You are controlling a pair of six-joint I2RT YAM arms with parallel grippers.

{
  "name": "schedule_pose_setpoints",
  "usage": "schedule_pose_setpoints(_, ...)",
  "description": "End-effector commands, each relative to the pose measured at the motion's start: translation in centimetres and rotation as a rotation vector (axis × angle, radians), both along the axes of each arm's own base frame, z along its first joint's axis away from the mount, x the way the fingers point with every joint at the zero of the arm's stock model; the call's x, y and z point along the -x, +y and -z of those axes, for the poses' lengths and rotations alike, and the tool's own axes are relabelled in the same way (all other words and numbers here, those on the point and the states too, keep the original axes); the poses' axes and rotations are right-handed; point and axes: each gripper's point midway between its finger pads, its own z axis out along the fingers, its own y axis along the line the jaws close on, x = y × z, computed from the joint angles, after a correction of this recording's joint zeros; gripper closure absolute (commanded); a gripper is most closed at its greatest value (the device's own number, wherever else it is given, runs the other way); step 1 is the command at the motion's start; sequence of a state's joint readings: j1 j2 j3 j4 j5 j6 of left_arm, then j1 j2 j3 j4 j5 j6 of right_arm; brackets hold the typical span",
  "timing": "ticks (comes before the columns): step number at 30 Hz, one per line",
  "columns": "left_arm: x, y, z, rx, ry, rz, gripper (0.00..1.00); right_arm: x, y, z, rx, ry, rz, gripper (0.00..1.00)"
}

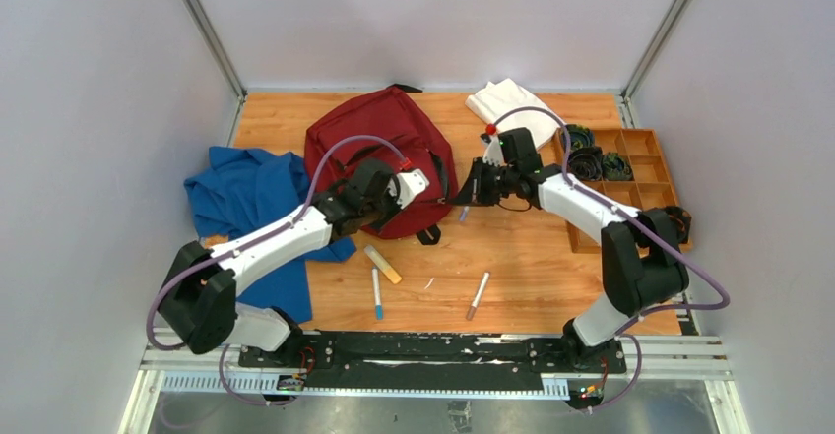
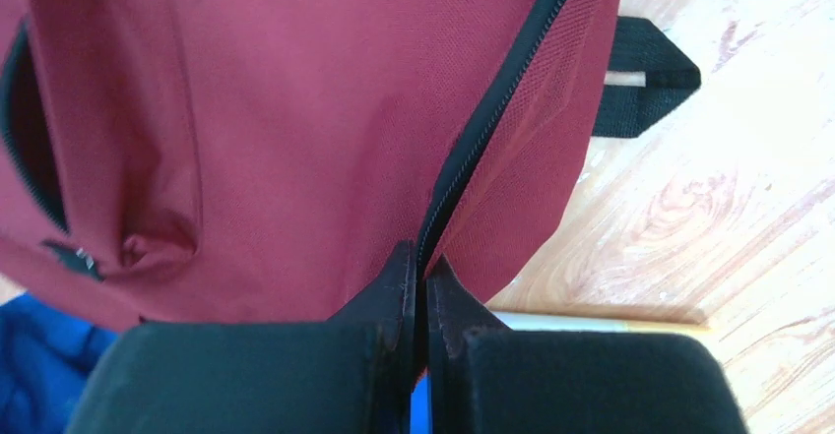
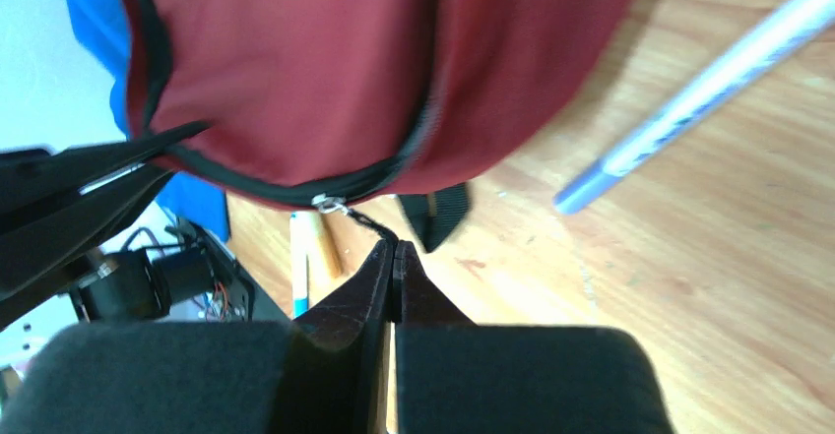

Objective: Pack the student bag
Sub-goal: Unzip the student bag at the center of the board.

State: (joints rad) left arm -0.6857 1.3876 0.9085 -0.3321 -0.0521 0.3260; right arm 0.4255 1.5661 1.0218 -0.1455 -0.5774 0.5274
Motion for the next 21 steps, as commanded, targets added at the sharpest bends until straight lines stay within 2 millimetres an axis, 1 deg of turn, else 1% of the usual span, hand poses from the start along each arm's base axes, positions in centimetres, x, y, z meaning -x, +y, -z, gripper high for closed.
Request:
schedule_pose_setpoints(1, 0.3, 4.1, -1.8, -0.055, -0.069, -0.147, 1.00, -3.2, -3.1, 1.5, 0.016, 0.021, 0.120, 1.00)
schedule_pose_setpoints(3, 0.6, 5.0, -2.7, -0.032, -0.094, -0.180, 1.00, -4.8, -3.8, 1.4, 0.002, 0.020, 0.164, 1.00)
schedule_pose_setpoints(6, 0.9, 5.9, -4.0, 0.022, -0.136, -0.211, 1.00, -7.1, -4.0, 0.6, -0.019, 0.002, 0.190, 1.00)
schedule_pose_setpoints(9, 1.4, 6.4, -4.2, 0.044, -0.157, -0.221, 1.00, -9.2, -3.8, -0.2, -0.027, -0.029, 0.192, 1.00)
schedule_pose_setpoints(10, 1.5, 6.4, -4.3, 0.054, -0.162, -0.225, 1.00, -10.2, -3.5, -0.7, -0.031, -0.046, 0.193, 1.00)
schedule_pose_setpoints(12, 1.8, 6.4, -4.2, 0.070, -0.156, -0.224, 1.00, -11.8, -3.1, -1.2, -0.040, -0.069, 0.190, 1.00)
schedule_pose_setpoints(13, 2.0, 6.1, -4.1, 0.081, -0.148, -0.210, 1.00, -12.5, -2.8, -1.5, -0.048, -0.081, 0.181, 1.00)
schedule_pose_setpoints(14, 2.2, 5.6, -4.1, 0.098, -0.137, -0.188, 0.99, -12.8, -2.5, -1.8, -0.059, -0.078, 0.163, 1.00)
schedule_pose_setpoints(15, 2.4, 4.8, -4.2, 0.119, -0.117, -0.157, 0.83, -13.0, -2.1, -2.0, -0.065, -0.078, 0.142, 1.00)
schedule_pose_setpoints(16, 2.7, 3.9, -4.5, 0.147, -0.094, -0.114, 0.45, -12.9, -1.6, -2.2, -0.062, -0.078, 0.120, 1.00)
schedule_pose_setpoints(17, 2.8, 2.9, -4.8, 0.179, -0.075, -0.086, 0.28, -12.8, -1.3, -2.4, -0.052, -0.084, 0.100, 1.00)
schedule_pose_setpoints(18, 2.7, 2.0, -5.4, 0.217, -0.064, -0.071, 0.20, -12.4, -0.9, -2.4, -0.045, -0.088, 0.078, 1.00)
schedule_pose_setpoints(19, 2.5, 0.9, -6.1, 0.257, -0.057, -0.056, 0.18, -12.0, -0.5, -2.5, -0.042, -0.092, 0.057, 1.00)
schedule_pose_setpoints(21, 1.3, -0.9, -7.6, 0.339, -0.065, -0.063, 0.16, -11.2, 0.3, -2.9, -0.049, -0.098, 0.023, 1.00)
